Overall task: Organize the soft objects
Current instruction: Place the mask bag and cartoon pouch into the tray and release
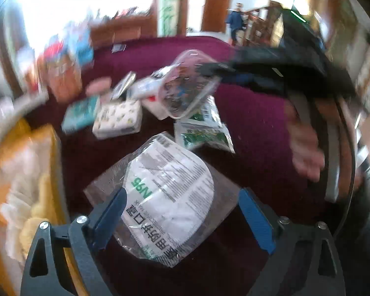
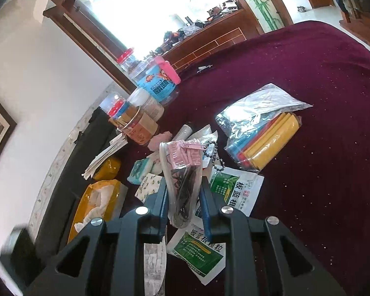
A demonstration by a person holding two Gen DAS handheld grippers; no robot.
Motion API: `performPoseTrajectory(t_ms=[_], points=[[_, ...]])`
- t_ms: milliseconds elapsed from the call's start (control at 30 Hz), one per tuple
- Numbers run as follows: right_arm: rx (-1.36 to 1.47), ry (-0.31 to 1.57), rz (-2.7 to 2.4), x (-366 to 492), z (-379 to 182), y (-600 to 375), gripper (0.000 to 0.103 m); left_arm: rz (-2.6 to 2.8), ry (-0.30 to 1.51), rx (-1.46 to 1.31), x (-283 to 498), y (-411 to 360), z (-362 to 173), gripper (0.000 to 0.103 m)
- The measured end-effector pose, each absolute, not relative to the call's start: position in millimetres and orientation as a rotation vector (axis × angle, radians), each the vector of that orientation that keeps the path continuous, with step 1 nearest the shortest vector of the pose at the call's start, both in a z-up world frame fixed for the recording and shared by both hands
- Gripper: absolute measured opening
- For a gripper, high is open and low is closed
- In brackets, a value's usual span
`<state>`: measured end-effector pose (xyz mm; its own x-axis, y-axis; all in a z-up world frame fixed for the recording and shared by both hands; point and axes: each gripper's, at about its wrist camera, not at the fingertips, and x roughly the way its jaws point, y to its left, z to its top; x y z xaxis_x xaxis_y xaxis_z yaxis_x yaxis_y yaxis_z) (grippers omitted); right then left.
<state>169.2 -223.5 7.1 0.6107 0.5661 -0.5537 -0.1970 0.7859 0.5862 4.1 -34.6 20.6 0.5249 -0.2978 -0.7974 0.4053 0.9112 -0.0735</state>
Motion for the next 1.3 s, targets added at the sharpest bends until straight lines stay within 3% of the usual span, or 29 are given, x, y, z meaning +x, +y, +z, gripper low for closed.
performPoseTrajectory(t_ms=[167,233,367,433,467,500,767,1033,1300], points=[[0.505,0.808,0.453,170,5,-225,0.022,-0.378,0.877,0.347,-23,-64,1,0.094],[0.505,0.808,0.453,170,5,-225,0.022,-0.348,0.863,0.416,-25,-71,-8,0.089],[0.509,0.814,0.447,170,3,-225,0.022,-0.289,0.902,0.434,-9,-66,-19,0.035],[0.51,0.814,0.451,169,3,-226,0.022,-0.314,0.947,0.355,2,-59,-22,0.024],[0.512,0.815,0.452,170,2,-226,0.022,-0.324,0.949,0.322,3,-54,-19,0.003],[0.516,0.818,0.457,170,2,-226,0.022,-0.328,0.946,0.311,0,-53,-16,0.0],[0.521,0.762,0.509,162,14,-225,0.022,-0.292,0.832,0.058,-10,-2,47,0.0],[0.524,0.722,0.656,138,38,-192,0.022,-0.306,0.704,-0.416,-31,136,137,0.0],[0.522,0.778,0.914,120,55,-99,0.023,-0.11,0.631,-0.423,-56,218,158,0.0]])
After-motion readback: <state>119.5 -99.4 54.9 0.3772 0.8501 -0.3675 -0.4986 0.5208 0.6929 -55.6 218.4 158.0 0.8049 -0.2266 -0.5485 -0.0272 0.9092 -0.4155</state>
